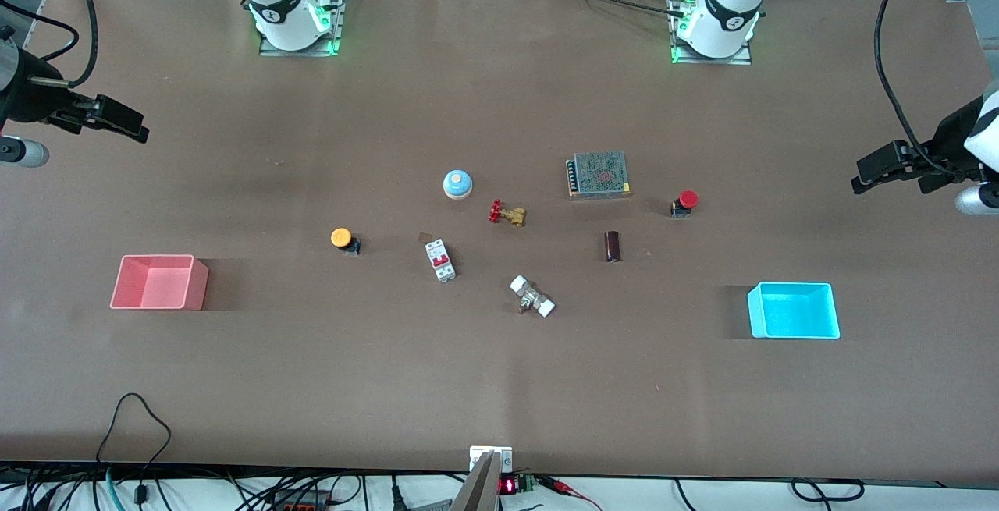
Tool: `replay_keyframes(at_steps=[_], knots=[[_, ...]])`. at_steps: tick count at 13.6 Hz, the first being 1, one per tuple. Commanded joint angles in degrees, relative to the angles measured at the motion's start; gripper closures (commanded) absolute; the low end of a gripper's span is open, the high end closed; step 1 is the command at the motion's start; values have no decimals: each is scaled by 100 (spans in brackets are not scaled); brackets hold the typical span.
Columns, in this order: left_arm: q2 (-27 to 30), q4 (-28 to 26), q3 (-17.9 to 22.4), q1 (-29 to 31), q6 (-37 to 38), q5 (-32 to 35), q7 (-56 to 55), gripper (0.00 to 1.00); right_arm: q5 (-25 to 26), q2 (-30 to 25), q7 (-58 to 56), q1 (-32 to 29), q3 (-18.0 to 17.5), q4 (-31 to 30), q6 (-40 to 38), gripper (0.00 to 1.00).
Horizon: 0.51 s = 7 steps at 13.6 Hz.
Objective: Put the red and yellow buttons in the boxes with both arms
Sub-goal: 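Move the right gripper toward the yellow button while the left gripper reaches the red button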
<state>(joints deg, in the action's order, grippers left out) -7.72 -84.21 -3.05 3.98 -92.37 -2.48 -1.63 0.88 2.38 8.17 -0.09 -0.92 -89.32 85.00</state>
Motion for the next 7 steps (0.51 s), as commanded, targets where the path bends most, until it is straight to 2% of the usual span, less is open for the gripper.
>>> replay_keyframes(at_steps=[1, 5, 7], knots=[[339, -384, -3, 41, 8, 81, 31, 0, -9, -45, -70, -26, -13, 28, -36, 0], [315, -447, -12, 15, 17, 90, 32, 0, -9, 69, -70, -17, -22, 37, -19, 0], [122, -456, -29, -55, 78, 90, 84, 0, -26, 236, -87, 44, -66, 37, -27, 0]])
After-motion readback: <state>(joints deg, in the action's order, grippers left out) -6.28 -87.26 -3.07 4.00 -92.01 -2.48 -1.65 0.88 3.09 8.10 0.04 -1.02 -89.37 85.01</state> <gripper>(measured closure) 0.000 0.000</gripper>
